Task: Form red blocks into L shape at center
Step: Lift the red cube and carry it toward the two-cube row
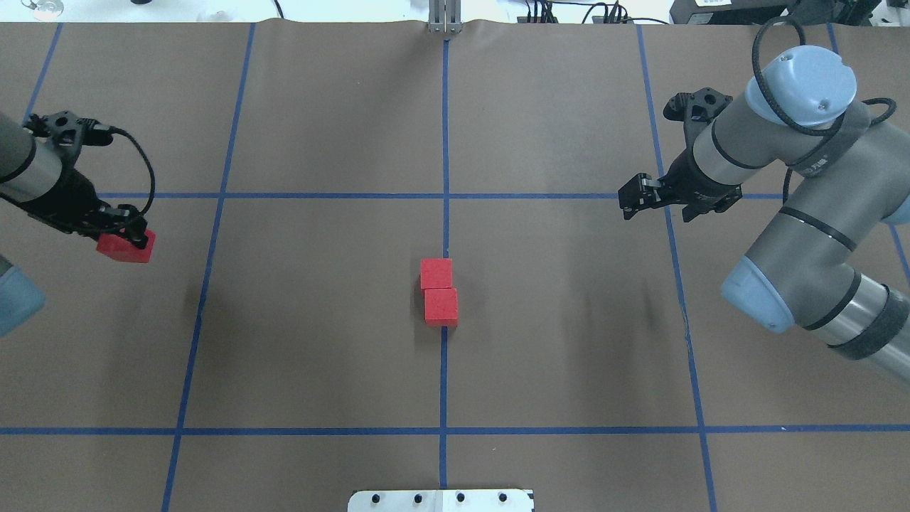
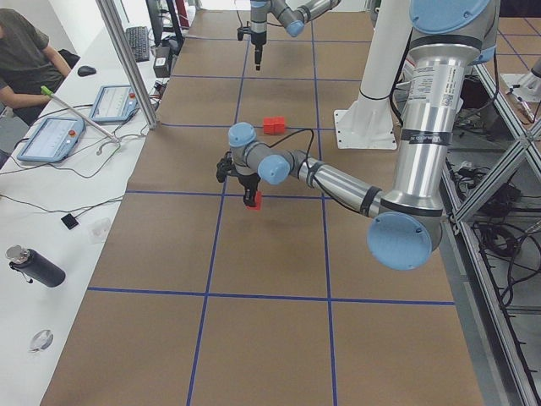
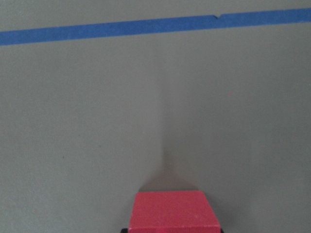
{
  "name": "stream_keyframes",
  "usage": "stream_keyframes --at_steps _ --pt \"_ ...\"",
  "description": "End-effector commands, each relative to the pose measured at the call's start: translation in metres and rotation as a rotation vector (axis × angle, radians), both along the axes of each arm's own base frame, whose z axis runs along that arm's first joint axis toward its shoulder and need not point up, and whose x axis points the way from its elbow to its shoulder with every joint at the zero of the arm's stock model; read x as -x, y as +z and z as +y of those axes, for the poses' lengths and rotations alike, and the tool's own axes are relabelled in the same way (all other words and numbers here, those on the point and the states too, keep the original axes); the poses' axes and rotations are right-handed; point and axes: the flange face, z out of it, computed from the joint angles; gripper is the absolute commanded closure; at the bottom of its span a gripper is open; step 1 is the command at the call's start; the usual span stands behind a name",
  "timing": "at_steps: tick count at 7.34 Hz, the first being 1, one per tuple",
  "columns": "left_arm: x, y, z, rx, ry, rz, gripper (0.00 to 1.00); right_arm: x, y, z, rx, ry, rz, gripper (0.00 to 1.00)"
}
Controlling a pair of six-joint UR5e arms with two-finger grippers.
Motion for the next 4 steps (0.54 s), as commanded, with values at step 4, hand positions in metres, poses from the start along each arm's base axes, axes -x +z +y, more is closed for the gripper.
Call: stream_keyframes --at_steps 4 --pt "-0.236 -0.223 0.005 0.091 -0.079 0.020 1.00 -0.086 0.067 -0.022 -0.028 0.010 0.076 0.00"
